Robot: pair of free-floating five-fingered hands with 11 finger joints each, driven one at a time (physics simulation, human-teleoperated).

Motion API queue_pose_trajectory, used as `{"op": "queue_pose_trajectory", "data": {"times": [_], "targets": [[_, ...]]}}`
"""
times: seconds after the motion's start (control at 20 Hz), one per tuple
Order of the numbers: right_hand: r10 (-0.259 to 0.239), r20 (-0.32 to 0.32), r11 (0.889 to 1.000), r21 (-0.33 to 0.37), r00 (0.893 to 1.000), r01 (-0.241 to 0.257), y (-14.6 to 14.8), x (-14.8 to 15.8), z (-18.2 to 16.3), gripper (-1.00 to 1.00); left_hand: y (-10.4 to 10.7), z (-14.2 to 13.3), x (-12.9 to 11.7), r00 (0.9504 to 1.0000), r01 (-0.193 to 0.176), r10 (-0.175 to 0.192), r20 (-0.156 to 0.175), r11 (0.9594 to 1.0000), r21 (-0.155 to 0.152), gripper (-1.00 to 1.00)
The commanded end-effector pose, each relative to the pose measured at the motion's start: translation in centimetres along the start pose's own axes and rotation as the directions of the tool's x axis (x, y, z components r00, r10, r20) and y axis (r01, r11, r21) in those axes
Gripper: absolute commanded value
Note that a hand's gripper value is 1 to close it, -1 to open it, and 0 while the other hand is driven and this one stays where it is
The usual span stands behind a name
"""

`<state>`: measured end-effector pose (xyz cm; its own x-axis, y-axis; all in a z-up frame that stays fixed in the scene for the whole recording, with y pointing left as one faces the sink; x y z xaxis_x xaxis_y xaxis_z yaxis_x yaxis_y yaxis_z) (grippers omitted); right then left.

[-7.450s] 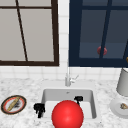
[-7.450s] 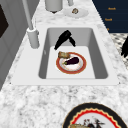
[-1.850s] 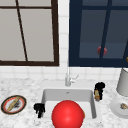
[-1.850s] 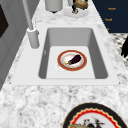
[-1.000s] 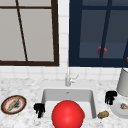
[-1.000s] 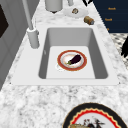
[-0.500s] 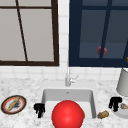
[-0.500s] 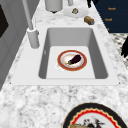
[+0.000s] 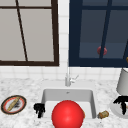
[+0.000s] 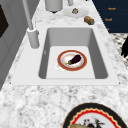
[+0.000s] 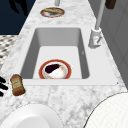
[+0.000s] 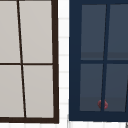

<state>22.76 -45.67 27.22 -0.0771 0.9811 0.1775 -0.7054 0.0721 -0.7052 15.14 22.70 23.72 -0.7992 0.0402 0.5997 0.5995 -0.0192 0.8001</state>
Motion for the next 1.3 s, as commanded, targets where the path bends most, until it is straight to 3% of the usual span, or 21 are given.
{"op": "queue_pose_trajectory", "data": {"times": [0.0,0.65,1.25], "targets": [[-0.016,0.018,1.000,-0.021,1.000,0.017,-0.9,-1.9,0.5,-1.00,0.0,0.0,0.0,1.0000,0.000,0.000,0.000,1.0000,0.000,0.00],[0.027,-0.005,1.000,0.010,1.000,-0.027,-3.1,-6.1,-4.7,-1.00,0.0,0.0,0.0,1.0000,0.000,0.000,0.000,1.0000,0.000,0.00],[0.073,0.011,0.997,0.019,0.997,-0.073,-2.3,-9.5,-11.2,-1.00,0.0,0.0,0.0,1.0000,0.000,0.000,0.000,1.0000,0.000,0.00]]}}
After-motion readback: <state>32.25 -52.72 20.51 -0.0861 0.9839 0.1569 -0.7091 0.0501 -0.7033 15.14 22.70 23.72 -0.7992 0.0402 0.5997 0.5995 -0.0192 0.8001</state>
